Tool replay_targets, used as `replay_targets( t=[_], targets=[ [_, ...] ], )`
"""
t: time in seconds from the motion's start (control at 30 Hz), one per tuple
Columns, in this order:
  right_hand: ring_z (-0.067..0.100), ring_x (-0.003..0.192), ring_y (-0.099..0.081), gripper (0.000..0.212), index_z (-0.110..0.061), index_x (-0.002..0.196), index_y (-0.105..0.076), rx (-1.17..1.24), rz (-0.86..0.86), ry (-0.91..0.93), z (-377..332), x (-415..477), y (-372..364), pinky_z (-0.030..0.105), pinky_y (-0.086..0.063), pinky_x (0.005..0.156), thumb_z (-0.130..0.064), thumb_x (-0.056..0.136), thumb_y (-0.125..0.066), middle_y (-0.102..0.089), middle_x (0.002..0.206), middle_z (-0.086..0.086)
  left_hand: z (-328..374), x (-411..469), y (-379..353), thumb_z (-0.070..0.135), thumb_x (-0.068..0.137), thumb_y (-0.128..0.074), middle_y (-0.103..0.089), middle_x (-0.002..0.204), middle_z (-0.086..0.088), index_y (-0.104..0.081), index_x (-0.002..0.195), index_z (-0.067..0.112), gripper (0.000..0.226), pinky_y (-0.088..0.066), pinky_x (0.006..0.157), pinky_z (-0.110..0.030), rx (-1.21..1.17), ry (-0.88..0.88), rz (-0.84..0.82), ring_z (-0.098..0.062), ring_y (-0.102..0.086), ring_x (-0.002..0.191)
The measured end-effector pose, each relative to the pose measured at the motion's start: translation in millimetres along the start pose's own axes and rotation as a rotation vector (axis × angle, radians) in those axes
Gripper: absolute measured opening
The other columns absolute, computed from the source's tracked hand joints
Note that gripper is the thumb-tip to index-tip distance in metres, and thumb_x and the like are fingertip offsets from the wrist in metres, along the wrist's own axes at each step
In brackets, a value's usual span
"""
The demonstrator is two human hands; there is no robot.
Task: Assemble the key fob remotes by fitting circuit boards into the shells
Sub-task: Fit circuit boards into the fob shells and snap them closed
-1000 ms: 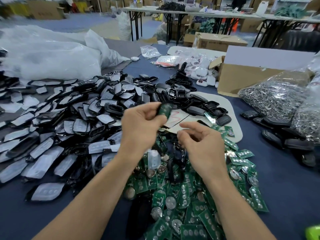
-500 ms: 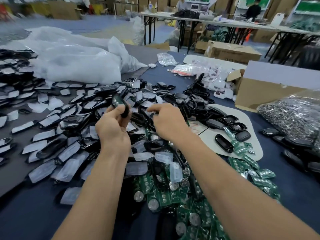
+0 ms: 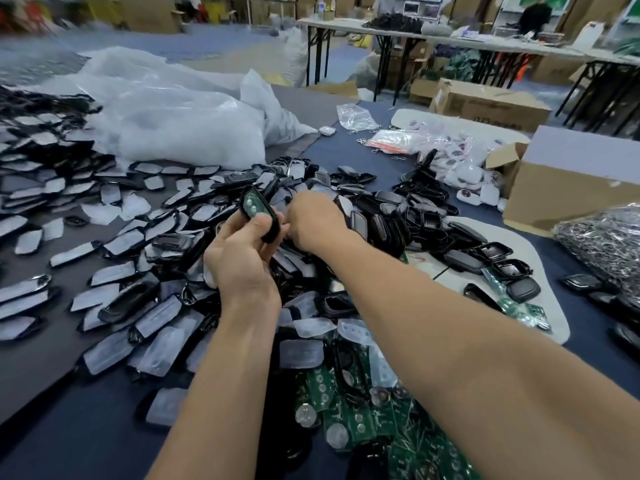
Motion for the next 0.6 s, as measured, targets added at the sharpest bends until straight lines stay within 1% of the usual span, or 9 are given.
replay_targets(
  t=[0.03,0.1,0.17,0.27,0.3,0.37,0.43,0.47,0.6],
  targets=[
    [0.034,0.097,-0.068,0.011,-0.013,0.094,-0.07,0.044,0.038,-0.009,0.0,-2.7,-1.1,0.036,-0.047,0.07,-0.022,0.089,-0.073,-0.068,0.095,0.014,0.7,-0.6,1.2,-0.013,0.093,-0.058,-0.075,0.074,-0.005,-0.07,0.089,0.004,0.022,-0.058,0.063,-0.02,-0.001,-0.001,0.001,-0.015,-0.073,0.069],
    [0.027,0.086,-0.067,0.013,-0.025,0.078,-0.067,0.199,0.142,-0.067,7.8,-16.8,4.5,0.032,-0.045,0.071,-0.026,0.085,-0.078,-0.07,0.085,0.003,2.2,0.3,4.0,-0.013,0.093,-0.059,-0.076,0.077,-0.005,-0.07,0.092,0.003,0.02,-0.059,0.066,-0.022,0.002,0.006,0.009,-0.016,-0.074,0.071],
    [0.022,0.078,-0.067,0.017,-0.024,0.07,-0.067,0.374,0.283,-0.141,24.2,-41.2,20.8,0.031,-0.049,0.071,-0.024,0.083,-0.078,-0.07,0.074,-0.006,0.5,3.3,5.9,-0.012,0.092,-0.06,-0.075,0.078,-0.007,-0.07,0.094,0.002,0.018,-0.061,0.069,-0.024,0.016,0.03,0.019,-0.018,-0.074,0.071],
    [0.017,0.063,-0.071,0.013,-0.02,0.075,-0.069,0.795,0.394,-0.255,57.8,-87.0,41.9,0.032,-0.054,0.06,-0.017,0.087,-0.075,-0.074,0.067,-0.002,-7.2,-1.3,2.2,-0.014,0.089,-0.06,-0.073,0.077,-0.012,-0.065,0.089,0.0,0.015,-0.061,0.068,-0.028,0.052,0.057,0.022,-0.022,-0.074,0.069],
    [0.019,0.058,-0.071,0.013,-0.018,0.08,-0.068,0.976,0.389,-0.291,69.7,-105.4,44.5,0.03,-0.052,0.053,-0.012,0.09,-0.073,-0.075,0.068,0.003,-10.7,-5.2,-1.7,-0.015,0.089,-0.059,-0.072,0.08,-0.015,-0.062,0.091,0.0,0.015,-0.061,0.067,-0.029,0.08,0.056,0.002,-0.025,-0.074,0.069],
    [0.021,0.054,-0.069,0.007,-0.01,0.089,-0.067,1.22,0.358,-0.34,91.5,-145.1,46.1,0.025,-0.05,0.047,-0.005,0.093,-0.07,-0.075,0.069,0.012,-18.8,-16.0,-12.8,-0.014,0.089,-0.057,-0.073,0.085,-0.019,-0.058,0.103,0.0,0.02,-0.061,0.067,-0.031,0.187,0.048,-0.089,-0.028,-0.074,0.071],
    [0.021,0.055,-0.067,0.012,-0.012,0.088,-0.072,1.28,0.334,-0.387,111.4,-183.3,44.8,0.024,-0.051,0.048,-0.002,0.093,-0.07,-0.075,0.072,0.015,-32.7,-30.6,-26.0,-0.011,0.087,-0.059,-0.075,0.08,-0.013,-0.055,0.112,0.003,0.03,-0.062,0.065,-0.032,0.327,0.075,-0.216,-0.028,-0.075,0.072],
    [0.02,0.054,-0.065,0.017,-0.015,0.085,-0.074,1.289,0.333,-0.413,120.6,-198.5,42.5,0.024,-0.05,0.047,0.0,0.093,-0.07,-0.075,0.072,0.015,-40.8,-39.0,-32.6,-0.009,0.083,-0.061,-0.075,0.076,-0.01,-0.057,0.112,0.008,0.033,-0.062,0.063,-0.033,0.404,0.096,-0.282,-0.028,-0.074,0.07],
    [0.018,0.049,-0.059,0.009,-0.006,0.092,-0.069,1.326,0.349,-0.495,142.9,-232.9,34.2,0.024,-0.047,0.043,0.003,0.092,-0.071,-0.074,0.07,0.017,-65.7,-74.6,-49.5,0.014,0.062,-0.071,-0.075,0.073,-0.01,-0.067,0.098,0.031,0.04,-0.062,0.068,-0.056,0.745,0.041,-0.49,-0.034,-0.069,0.065]
  ],
)
Point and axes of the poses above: each hand's wrist, its own x-axis towards the middle knuckle, its own y-axis out of the back of the hand, z = x × y, the point moved 6 cm from there along x, towards the middle knuckle
